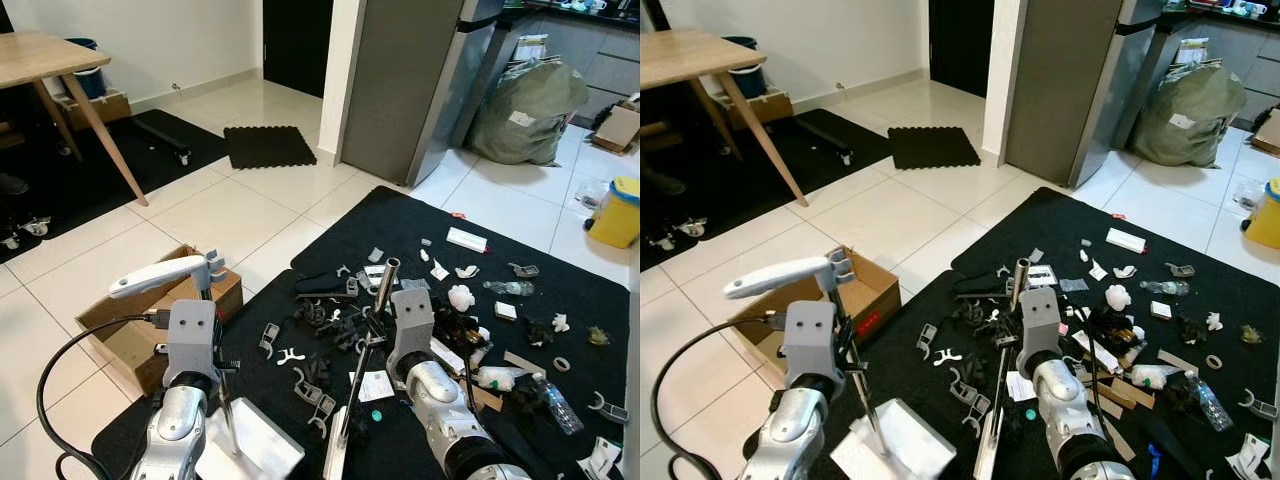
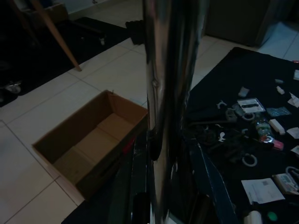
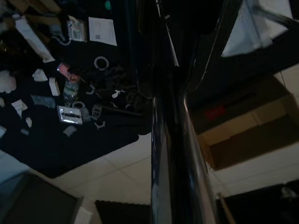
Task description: Sweep floor
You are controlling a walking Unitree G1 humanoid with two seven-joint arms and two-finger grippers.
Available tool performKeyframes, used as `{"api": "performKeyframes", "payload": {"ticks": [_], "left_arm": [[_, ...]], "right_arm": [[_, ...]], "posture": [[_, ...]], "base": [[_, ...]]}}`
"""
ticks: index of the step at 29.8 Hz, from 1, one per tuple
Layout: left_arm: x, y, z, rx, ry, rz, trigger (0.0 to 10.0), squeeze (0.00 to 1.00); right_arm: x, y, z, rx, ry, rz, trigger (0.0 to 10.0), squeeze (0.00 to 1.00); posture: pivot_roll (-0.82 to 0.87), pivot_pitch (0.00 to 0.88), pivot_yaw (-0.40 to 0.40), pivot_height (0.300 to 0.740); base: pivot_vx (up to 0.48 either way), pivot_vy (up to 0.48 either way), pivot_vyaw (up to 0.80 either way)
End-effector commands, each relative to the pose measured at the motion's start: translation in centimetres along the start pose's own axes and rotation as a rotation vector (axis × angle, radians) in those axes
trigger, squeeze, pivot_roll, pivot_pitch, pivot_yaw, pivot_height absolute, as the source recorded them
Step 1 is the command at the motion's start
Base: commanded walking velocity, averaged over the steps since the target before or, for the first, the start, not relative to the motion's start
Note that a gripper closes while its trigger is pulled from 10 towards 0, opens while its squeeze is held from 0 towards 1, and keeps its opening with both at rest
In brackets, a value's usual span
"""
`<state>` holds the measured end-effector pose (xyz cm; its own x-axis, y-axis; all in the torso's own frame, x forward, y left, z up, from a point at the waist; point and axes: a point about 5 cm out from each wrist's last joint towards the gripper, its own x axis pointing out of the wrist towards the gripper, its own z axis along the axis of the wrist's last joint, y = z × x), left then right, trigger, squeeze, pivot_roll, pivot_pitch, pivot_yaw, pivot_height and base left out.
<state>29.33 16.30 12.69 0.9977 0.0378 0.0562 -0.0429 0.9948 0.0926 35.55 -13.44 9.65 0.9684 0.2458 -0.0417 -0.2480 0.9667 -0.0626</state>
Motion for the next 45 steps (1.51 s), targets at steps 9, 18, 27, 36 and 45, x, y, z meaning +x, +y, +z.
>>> {"api": "performKeyframes", "payload": {"ticks": [9,18,27,36,45], "left_arm": [[1.1,1.4,2.3,0.011,-0.123,0.044,10.0,0.00],[1.7,-0.2,1.1,-0.056,-0.067,-0.155,10.0,0.00],[1.7,-1.0,0.2,-0.108,0.001,-0.372,10.0,0.00],[0.9,-1.0,0.1,-0.162,0.064,-0.543,10.0,0.00],[2.7,1.3,0.9,-0.044,0.004,-0.387,10.0,0.00]], "right_arm": [[-0.3,-1.6,-1.6,0.001,0.150,-0.202,10.0,0.00],[0.4,-1.1,-0.1,0.024,0.070,-0.117,10.0,0.00],[0.3,-2.4,0.7,-0.017,0.033,-0.069,10.0,0.00],[0.1,-3.4,0.7,-0.042,0.050,-0.065,10.0,0.00],[0.2,-2.6,-0.4,-0.077,0.149,-0.022,10.0,0.00]], "posture": [[0.10,0.190,-0.041,0.740],[0.09,0.193,-0.052,0.740],[0.08,0.192,-0.057,0.740],[0.08,0.187,-0.054,0.740],[0.08,0.182,-0.056,0.740]], "base": [[0.000,0.000,0.00],[0.000,0.000,0.00],[0.000,0.000,0.00],[0.000,0.000,0.00],[0.000,0.000,0.00]]}}
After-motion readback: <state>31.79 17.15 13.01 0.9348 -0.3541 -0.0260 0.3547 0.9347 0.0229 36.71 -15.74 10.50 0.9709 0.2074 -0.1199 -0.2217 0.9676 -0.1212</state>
